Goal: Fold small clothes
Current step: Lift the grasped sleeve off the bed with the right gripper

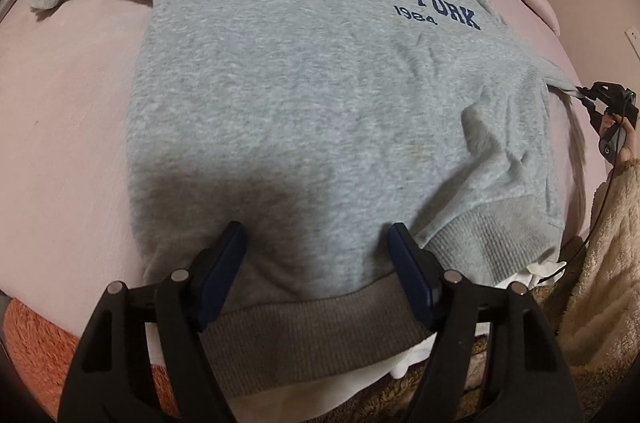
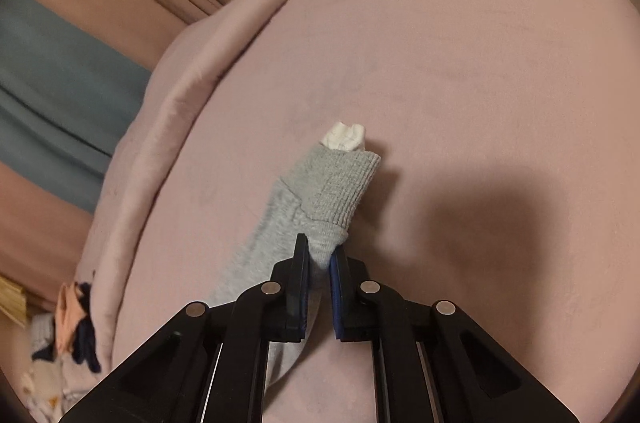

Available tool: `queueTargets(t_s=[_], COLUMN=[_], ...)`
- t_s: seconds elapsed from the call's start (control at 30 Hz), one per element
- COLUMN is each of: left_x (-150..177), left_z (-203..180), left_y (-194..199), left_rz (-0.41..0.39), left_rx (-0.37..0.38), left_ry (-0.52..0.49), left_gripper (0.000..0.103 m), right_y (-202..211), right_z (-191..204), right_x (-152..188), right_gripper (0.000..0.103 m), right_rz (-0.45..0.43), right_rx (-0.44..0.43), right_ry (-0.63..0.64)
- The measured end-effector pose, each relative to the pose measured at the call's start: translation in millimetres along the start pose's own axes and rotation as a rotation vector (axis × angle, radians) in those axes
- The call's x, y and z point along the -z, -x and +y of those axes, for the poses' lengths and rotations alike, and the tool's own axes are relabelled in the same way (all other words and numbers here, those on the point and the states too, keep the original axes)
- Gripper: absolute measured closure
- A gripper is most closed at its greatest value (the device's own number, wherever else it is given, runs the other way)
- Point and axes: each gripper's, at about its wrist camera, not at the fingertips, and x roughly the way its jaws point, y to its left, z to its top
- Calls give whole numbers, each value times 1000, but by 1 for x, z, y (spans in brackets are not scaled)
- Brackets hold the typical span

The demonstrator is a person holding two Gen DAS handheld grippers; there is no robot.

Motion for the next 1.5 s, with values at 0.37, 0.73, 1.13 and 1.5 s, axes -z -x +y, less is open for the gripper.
queueTargets(t_s=[0.37, 0.73, 1.13, 1.5], left_x=[-20, -35, -34, -28], left_z=[12, 25, 42, 58], left_y=[46, 78, 96, 94], left_rz=[-149, -261, -318, -307], left_rx=[80, 83, 82, 85], left_ry=[80, 144, 176, 216], left_gripper=[24, 18, 18, 18], right_y=[34, 85, 52, 24], right_z=[73, 186, 257, 269], right_x=[11, 66, 173, 266], right_gripper=[94, 94, 94, 94], right_rz=[-122, -159, 34, 224], right_rx=[-15, -197, -274, -204], right_ry=[262, 599, 879, 1086])
